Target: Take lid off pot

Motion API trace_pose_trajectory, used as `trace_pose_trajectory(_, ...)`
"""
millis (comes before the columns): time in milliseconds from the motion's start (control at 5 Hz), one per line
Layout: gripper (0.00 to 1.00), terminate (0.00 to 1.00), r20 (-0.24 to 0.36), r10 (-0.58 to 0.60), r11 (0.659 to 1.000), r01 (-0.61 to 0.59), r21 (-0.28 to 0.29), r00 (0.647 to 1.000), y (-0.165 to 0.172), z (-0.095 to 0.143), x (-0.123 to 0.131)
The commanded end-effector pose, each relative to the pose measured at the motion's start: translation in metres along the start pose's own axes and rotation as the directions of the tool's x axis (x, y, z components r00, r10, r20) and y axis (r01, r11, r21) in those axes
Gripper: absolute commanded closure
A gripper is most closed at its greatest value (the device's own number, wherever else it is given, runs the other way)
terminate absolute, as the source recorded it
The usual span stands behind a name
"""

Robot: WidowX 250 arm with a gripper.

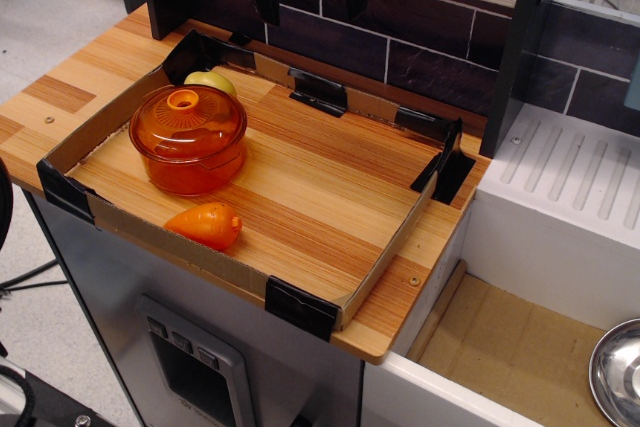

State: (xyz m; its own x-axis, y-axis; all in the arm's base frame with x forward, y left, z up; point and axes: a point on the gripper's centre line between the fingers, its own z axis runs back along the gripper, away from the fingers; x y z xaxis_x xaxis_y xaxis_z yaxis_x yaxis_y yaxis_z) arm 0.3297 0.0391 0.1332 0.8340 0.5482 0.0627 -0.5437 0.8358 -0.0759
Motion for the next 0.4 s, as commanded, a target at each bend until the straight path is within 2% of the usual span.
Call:
trace_pose_trajectory(0, 0.00, 0.00, 0.000, 0.000, 1.000, 0.000, 0.000, 1.000, 0.000, 0.000, 0.000)
trace_pose_trajectory(200, 0.00, 0.00, -0.032, 0.006, 0.999, -0.008, -0.048, 0.999, 0.020, 0.008, 0.011)
